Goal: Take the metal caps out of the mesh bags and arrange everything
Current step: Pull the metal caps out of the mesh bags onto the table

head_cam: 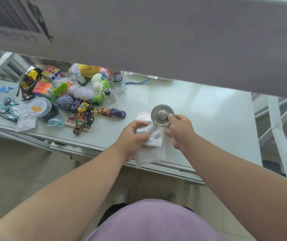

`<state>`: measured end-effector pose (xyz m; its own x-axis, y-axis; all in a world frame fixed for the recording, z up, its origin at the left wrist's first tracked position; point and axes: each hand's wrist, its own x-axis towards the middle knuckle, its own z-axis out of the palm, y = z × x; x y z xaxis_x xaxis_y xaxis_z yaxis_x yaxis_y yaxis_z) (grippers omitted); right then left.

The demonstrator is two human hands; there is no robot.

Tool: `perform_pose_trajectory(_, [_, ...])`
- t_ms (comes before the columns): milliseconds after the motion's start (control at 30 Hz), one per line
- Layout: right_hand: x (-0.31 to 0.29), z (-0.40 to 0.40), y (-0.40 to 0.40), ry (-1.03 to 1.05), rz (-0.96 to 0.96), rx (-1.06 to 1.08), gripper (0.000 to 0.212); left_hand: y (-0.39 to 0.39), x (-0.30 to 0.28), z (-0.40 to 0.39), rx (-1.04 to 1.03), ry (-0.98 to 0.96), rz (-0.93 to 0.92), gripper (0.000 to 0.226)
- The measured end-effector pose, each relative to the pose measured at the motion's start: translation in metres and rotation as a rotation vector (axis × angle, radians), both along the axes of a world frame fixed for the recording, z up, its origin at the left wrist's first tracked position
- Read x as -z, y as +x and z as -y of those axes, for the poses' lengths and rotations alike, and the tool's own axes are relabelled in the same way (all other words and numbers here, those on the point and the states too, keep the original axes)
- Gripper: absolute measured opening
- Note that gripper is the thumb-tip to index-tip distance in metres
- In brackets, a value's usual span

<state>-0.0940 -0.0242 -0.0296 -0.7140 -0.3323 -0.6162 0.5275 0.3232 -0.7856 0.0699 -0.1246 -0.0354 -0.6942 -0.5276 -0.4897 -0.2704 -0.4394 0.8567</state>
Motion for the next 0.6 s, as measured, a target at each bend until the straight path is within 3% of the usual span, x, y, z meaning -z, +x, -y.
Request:
perform_pose_trajectory(167, [0.01,0.009,-0.03,0.102,-0.037,0.045,0.019,0.009,-0.001,0.008,-0.092,-0.085,0.058,0.045])
perform_pose_trajectory(367, [0.027,0.004,-0.061,0.013,0.007,0.054,0.02,0.015,-0.002,0.013,-0.131,-0.073,0.055,0.044])
perform_pose_trajectory(600, [0.022,-0.029,-0.02,-0.056,0.031,-0.108,0.016,0.013,0.001,0.013,-0.099,0.009,0.001,0.042])
